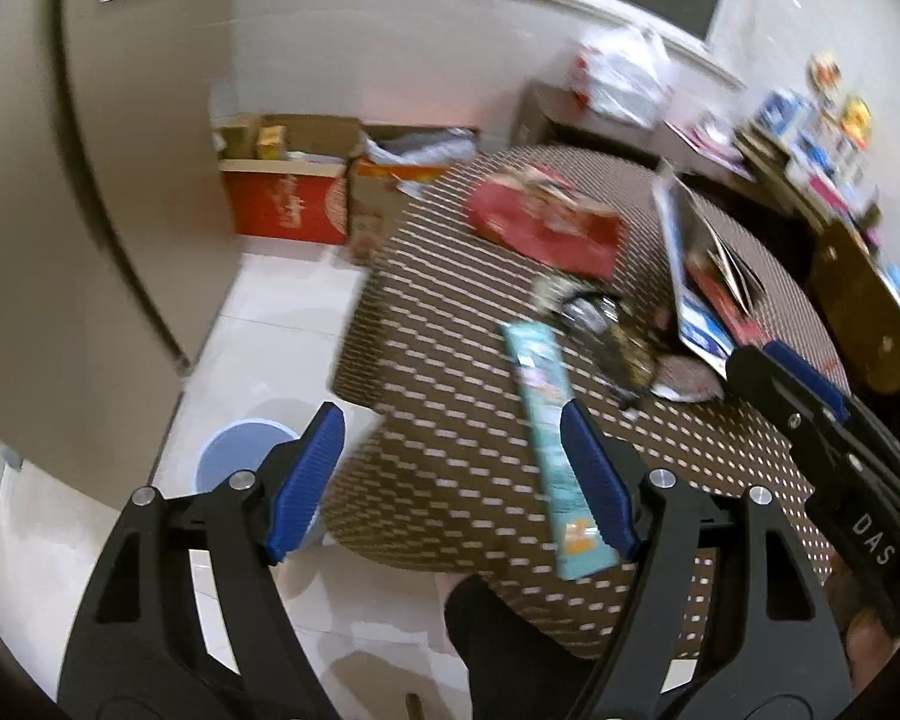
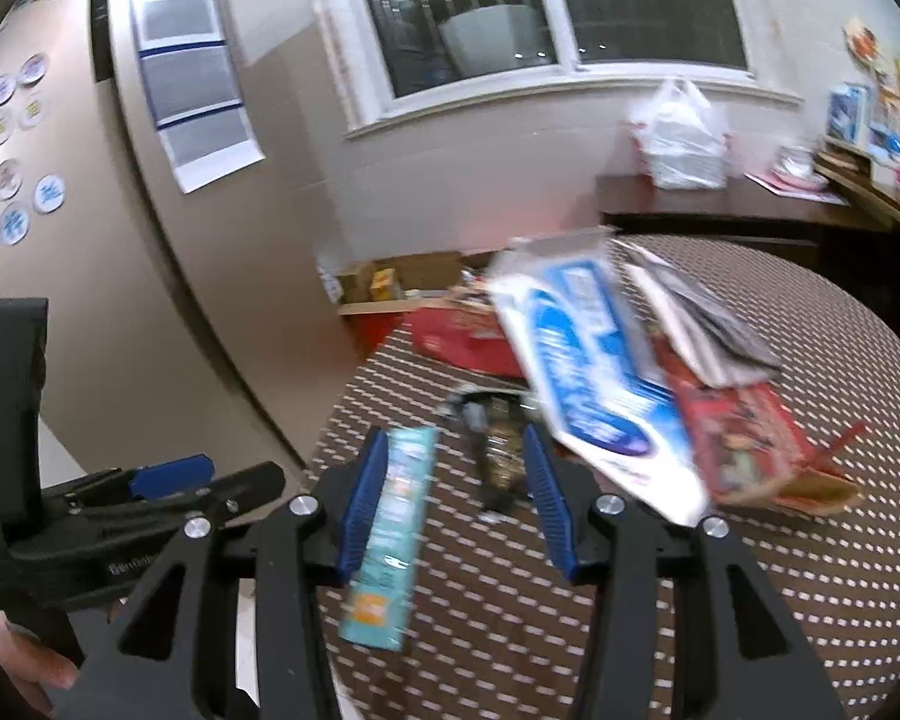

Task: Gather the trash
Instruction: 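Grasp the teal snack stick with the left tool while the right tool grasps the dark wrapper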

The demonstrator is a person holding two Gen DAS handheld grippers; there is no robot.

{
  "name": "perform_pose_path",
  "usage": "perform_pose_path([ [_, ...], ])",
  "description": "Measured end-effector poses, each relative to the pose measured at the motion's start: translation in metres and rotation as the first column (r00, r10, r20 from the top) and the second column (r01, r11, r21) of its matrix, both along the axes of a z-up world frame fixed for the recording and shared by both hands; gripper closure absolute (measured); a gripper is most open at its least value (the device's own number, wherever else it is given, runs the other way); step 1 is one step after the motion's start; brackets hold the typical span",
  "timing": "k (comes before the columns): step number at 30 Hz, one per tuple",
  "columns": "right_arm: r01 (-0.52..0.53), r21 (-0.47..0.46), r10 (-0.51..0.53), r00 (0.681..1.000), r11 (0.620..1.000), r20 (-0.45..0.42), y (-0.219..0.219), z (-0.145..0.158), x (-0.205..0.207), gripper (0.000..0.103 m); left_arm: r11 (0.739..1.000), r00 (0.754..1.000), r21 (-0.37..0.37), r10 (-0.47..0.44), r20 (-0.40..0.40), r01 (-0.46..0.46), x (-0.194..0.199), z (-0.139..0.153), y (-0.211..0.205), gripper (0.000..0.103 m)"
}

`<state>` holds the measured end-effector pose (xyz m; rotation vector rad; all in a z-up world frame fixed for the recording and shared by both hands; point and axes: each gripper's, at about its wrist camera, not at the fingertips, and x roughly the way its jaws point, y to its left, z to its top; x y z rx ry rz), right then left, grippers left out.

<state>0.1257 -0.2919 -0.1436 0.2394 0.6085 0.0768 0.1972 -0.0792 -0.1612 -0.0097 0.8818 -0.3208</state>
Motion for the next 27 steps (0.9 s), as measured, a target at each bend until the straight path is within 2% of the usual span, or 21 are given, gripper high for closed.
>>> perform_pose_path([
  [5, 0.015, 0.015, -0.015, 1.000, 1.000, -0.022, -0.023, -0.012, -0.006, 0.056, 0.998, 0.998, 0.033, -0.051, -0.042, 0.052, 0.004, -0.017, -0.035, 0.029],
  [12, -0.006, 0.034, 0.007, 0.999, 0.999, -0.045, -0.024, -0.017, 0.001, 0.056, 0.990, 0.995, 0.115, -0.070, -0.077, 0.078, 0.009, -0.037, -0.065, 0.031],
  [13, -0.007, 0.035, 0.008, 0.999, 0.999, -0.048, -0.022, -0.017, 0.003, 0.056, 0.988, 0.994, 0.129, -0.074, -0.076, 0.084, 0.010, -0.039, -0.067, 0.034],
  [14, -0.008, 0.037, 0.010, 0.999, 0.999, -0.050, -0.022, -0.018, 0.004, 0.056, 0.987, 0.994, 0.137, -0.079, -0.081, 0.089, 0.011, -0.041, -0.070, 0.046],
  [17, -0.014, 0.043, 0.016, 0.998, 0.999, -0.056, -0.022, -0.021, 0.008, 0.056, 0.980, 0.994, 0.173, -0.084, -0.065, 0.095, 0.012, -0.043, -0.073, 0.053],
  [19, -0.018, 0.044, 0.020, 0.998, 0.999, -0.059, -0.020, -0.022, 0.010, 0.056, 0.981, 0.994, 0.168, -0.091, -0.056, 0.099, 0.013, -0.043, -0.071, 0.061],
  [20, -0.021, 0.045, 0.024, 0.998, 0.999, -0.061, -0.019, -0.022, 0.012, 0.056, 0.982, 0.994, 0.161, -0.098, -0.048, 0.104, 0.014, -0.042, -0.070, 0.070],
  [25, -0.046, 0.047, 0.050, 0.995, 0.998, -0.087, -0.011, -0.027, 0.024, 0.056, 0.987, 0.994, 0.119, -0.102, -0.036, 0.105, 0.023, -0.042, -0.062, 0.075],
  [27, -0.059, 0.040, 0.062, 0.993, 0.997, -0.098, -0.006, -0.029, 0.031, 0.056, 0.993, 0.995, 0.074, -0.093, -0.039, 0.096, 0.025, -0.041, -0.055, 0.076],
])
